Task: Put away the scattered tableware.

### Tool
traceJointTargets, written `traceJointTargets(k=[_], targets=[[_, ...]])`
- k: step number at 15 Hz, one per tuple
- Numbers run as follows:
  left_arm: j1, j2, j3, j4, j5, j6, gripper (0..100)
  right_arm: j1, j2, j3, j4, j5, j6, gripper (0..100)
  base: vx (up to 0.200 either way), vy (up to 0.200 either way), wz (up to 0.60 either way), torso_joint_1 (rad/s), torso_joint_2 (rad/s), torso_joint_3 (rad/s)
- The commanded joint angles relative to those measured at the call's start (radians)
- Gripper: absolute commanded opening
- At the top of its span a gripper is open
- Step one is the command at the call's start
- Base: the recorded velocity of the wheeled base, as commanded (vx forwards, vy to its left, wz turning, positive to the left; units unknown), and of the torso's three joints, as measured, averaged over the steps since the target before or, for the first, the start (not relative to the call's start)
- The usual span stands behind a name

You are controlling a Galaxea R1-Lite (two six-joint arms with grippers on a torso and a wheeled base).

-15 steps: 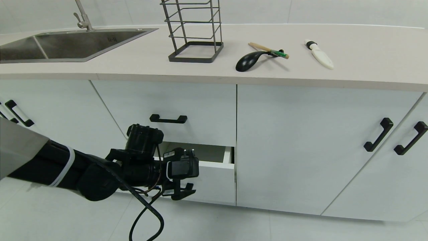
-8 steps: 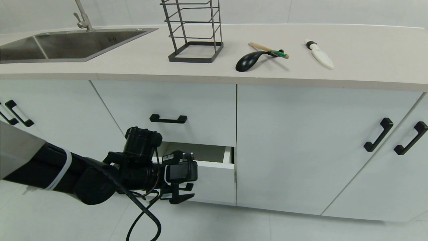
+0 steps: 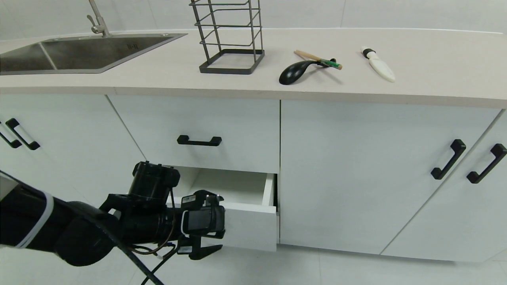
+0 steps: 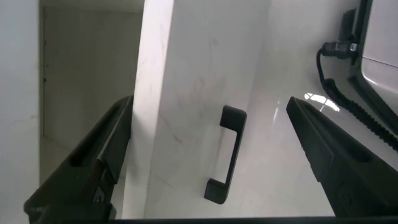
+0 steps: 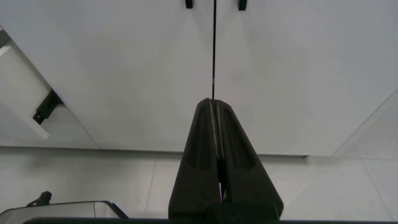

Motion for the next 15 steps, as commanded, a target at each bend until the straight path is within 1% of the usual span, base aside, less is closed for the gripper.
traceJointTargets(k=[1, 3, 4, 5, 14, 15], targets=[[-0.017, -0.115, 0.099, 0.003, 0.0, -0.001, 100, 0.0, 0.001, 0.001, 0.0, 0.0, 0.0, 0, 0.0, 0.0, 0.0, 0.0, 0.0, 0.0], [-0.017, -0.178, 0.17, 0.004, 0.0, -0.001, 100, 0.0, 0.001, 0.001, 0.0, 0.0, 0.0, 0, 0.0, 0.0, 0.0, 0.0, 0.0, 0.0], [-0.018, -0.228, 0.237, 0.004, 0.002, -0.003, 100, 0.0, 0.001, 0.0, 0.0, 0.0, 0.0, 0, 0.0, 0.0, 0.0, 0.0, 0.0, 0.0], [-0.018, -0.258, 0.268, 0.004, 0.003, -0.004, 100, 0.0, 0.001, 0.001, 0.0, 0.0, 0.0, 0, 0.0, 0.0, 0.0, 0.0, 0.0, 0.0], [-0.025, -0.271, 0.266, 0.008, -0.003, -0.007, 100, 0.0, 0.001, 0.0, 0.0, 0.0, 0.0, 0, 0.0, 0.0, 0.0, 0.0, 0.0, 0.0], [-0.034, -0.293, 0.263, 0.023, -0.029, -0.009, 100, 0.0, 0.001, 0.001, 0.0, 0.0, 0.0, 0, 0.0, 0.0, 0.0, 0.0, 0.0, 0.0]])
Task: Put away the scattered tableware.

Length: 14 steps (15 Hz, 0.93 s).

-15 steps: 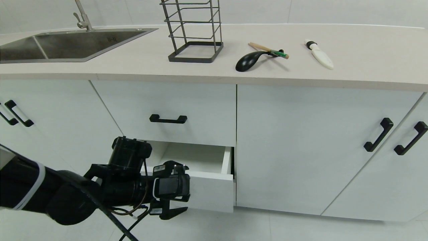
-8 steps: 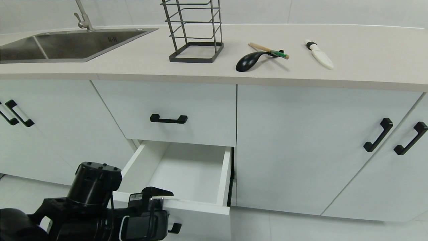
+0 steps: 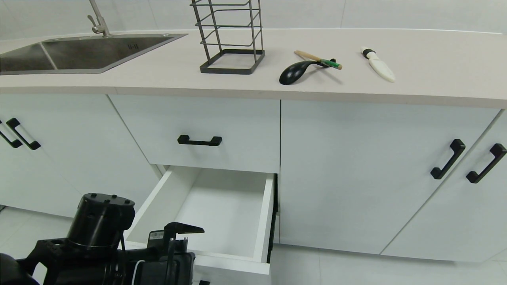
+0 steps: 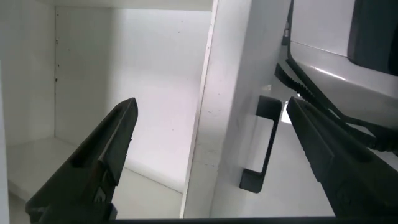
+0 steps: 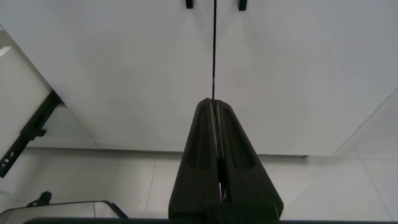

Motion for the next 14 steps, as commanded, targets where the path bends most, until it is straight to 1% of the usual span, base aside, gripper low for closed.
traceJointTargets(k=[1, 2, 3, 4, 5, 6, 7, 8, 9, 10, 11, 12, 13, 14], targets=[[-0.012, -0.048, -0.01, 0.024, -0.022, 0.0, 100, 0.0, 0.001, 0.0, 0.0, 0.0, 0.0, 0, 0.0, 0.0, 0.0, 0.0, 0.0, 0.0], [-0.022, -0.083, -0.02, 0.051, -0.037, -0.007, 100, 0.0, 0.001, 0.001, 0.0, 0.0, 0.0, 0, 0.0, 0.0, 0.0, 0.0, 0.0, 0.0], [-0.022, -0.115, -0.045, 0.085, -0.052, -0.023, 100, 0.0, 0.001, 0.001, 0.0, 0.0, 0.0, 0, 0.0, 0.0, 0.0, 0.0, 0.0, 0.0], [-0.022, -0.166, -0.122, 0.162, -0.083, -0.086, 100, 0.0, 0.001, 0.001, 0.0, 0.0, 0.0, 0, 0.0, 0.0, 0.0, 0.0, 0.0, 0.0], [-0.016, -0.229, -0.223, 0.246, -0.148, -0.209, 100, 0.0, 0.002, 0.001, 0.0, 0.0, 0.0, 0, 0.0, 0.0, 0.0, 0.0, 0.0, 0.0], [0.007, -0.27, -0.247, 0.266, -0.201, -0.312, 100, 0.0, 0.002, 0.001, 0.0, 0.0, 0.0, 0, 0.0, 0.0, 0.0, 0.0, 0.0, 0.0], [0.047, -0.314, -0.241, 0.266, -0.267, -0.445, 100, 0.0, 0.002, 0.001, 0.0, 0.0, 0.0, 0, 0.0, 0.0, 0.0, 0.0, 0.0, 0.0], [0.1, -0.357, -0.22, 0.261, -0.319, -0.562, 100, 0.0, 0.001, 0.001, 0.0, 0.0, 0.0, 0, 0.0, 0.0, 0.0, 0.0, 0.0, 0.0], [0.175, -0.405, -0.192, 0.244, -0.358, -0.678, 100, 0.0, 0.001, 0.0, 0.0, 0.0, 0.0, 0, 0.0, 0.0, 0.0, 0.0, 0.0, 0.0], [0.233, -0.44, -0.151, 0.203, -0.381, -0.809, 100, 0.0, 0.001, 0.0, 0.0, 0.0, 0.0, 0, 0.0, 0.0, 0.0, 0.0, 0.0, 0.0], [0.254, -0.468, -0.1, 0.129, -0.381, -0.918, 100, 0.0, 0.001, 0.0, 0.0, 0.0, 0.0, 0, 0.0, 0.0, 0.0, 0.0, 0.0, 0.0], [0.258, -0.506, -0.026, 0.019, -0.375, -0.996, 100, 0.0, 0.001, 0.001, 0.0, 0.0, 0.0, 0, 0.0, 0.0, 0.0, 0.0, 0.0, 0.0], [0.258, -0.549, 0.056, -0.105, -0.352, -1.036, 100, 0.0, 0.001, 0.001, 0.0, 0.0, 0.0, 0, 0.0, 0.0, 0.0, 0.0, 0.0, 0.0], [0.258, -0.598, 0.145, -0.24, -0.301, -1.047, 100, 0.0, 0.001, 0.001, 0.0, 0.0, 0.0, 0, 0.0, 0.0, 0.0, 0.0, 0.0, 0.0]])
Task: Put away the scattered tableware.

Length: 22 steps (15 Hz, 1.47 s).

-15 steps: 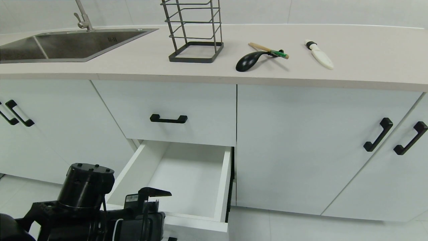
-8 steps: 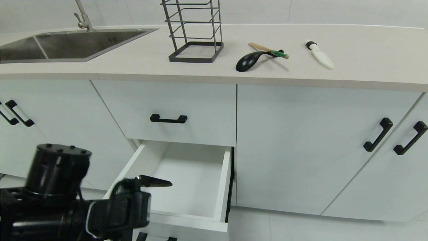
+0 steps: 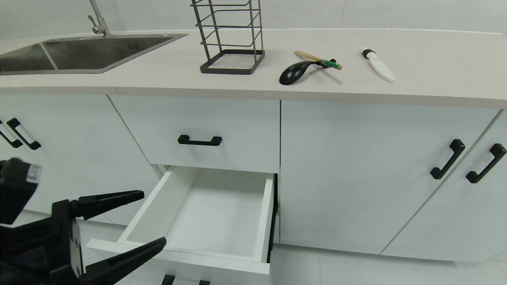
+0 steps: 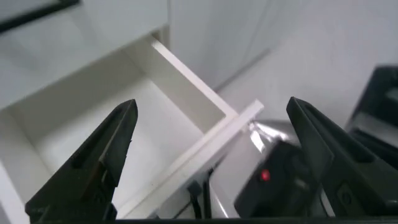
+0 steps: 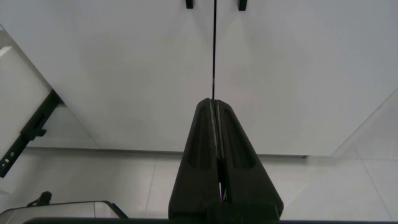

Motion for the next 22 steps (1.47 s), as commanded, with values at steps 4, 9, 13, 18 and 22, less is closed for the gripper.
traceJointTargets(k=[4, 9, 13, 18, 22], targets=[[0.018, -0.395, 0.317, -0.219, 0.231, -0.137, 100, 0.0, 0.0, 0.0, 0.0, 0.0, 0.0, 0, 0.0, 0.0, 0.0, 0.0, 0.0, 0.0], [0.025, -0.67, 0.34, 0.026, 0.456, -0.321, 100, 0.0, 0.002, 0.0, 0.001, 0.002, -0.012, 0, 0.0, 0.0, 0.0, 0.0, 0.0, 0.0], [0.142, -0.884, 0.383, 0.268, 0.475, -0.292, 100, 0.0, 0.002, 0.0, 0.001, 0.002, -0.012, 0, 0.0, 0.0, 0.0, 0.0, 0.0, 0.0], [0.153, -1.044, 0.378, 0.406, 0.614, -0.127, 100, 0.0, 0.0, 0.0, 0.001, 0.002, -0.012, 0, 0.0, 0.0, 0.0, 0.0, 0.0, 0.0], [0.151, -1.044, 0.383, 0.462, 0.637, -0.104, 100, 0.0, 0.002, 0.0, 0.001, 0.002, -0.014, 0, 0.0, 0.0, 0.0, 0.0, 0.0, 0.0]])
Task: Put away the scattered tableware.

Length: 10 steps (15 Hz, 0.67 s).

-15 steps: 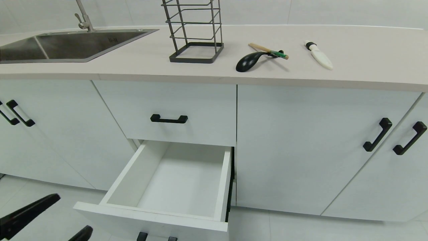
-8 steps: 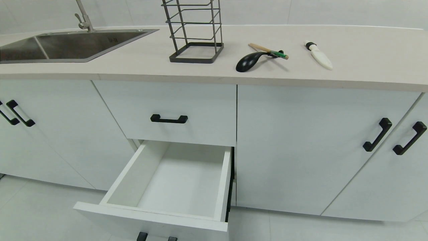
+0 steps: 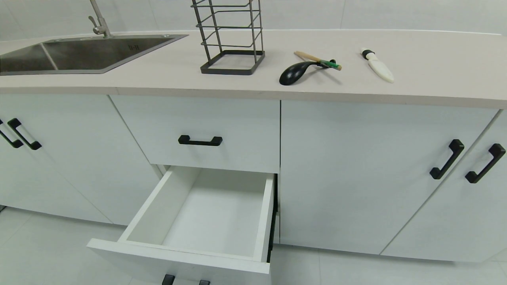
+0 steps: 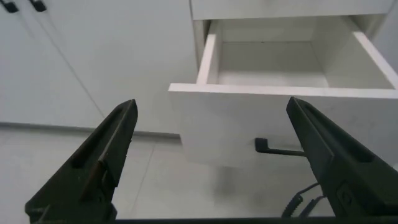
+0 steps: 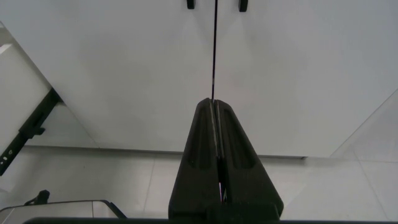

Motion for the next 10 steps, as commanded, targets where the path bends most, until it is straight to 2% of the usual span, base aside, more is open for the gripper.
traceJointTargets(k=[1, 2, 5, 10], targets=[[0.0, -0.007, 0.001, 0.028, -0.049, -0.007, 100, 0.0, 0.002, 0.0, 0.0, 0.0, 0.0, 0, 0.0, 0.0, 0.0, 0.0, 0.0, 0.0], [0.0, -0.007, 0.001, 0.03, -0.049, -0.008, 100, 0.0, 0.002, 0.001, 0.0, 0.0, 0.001, 0, 0.0, 0.0, 0.0, 0.0, 0.0, 0.0], [0.0, -0.007, 0.001, 0.03, -0.049, -0.014, 100, 0.0, 0.002, 0.0, 0.0, 0.0, 0.0, 0, 0.0, 0.0, 0.6, 0.002, 0.01, 0.002], [0.001, -0.007, 0.001, 0.03, -0.047, -0.017, 100, 0.0, 0.0, 0.0, -0.001, -0.002, 0.003, 0, 0.0, 0.0, 0.0, 0.0, 0.0, 0.0]])
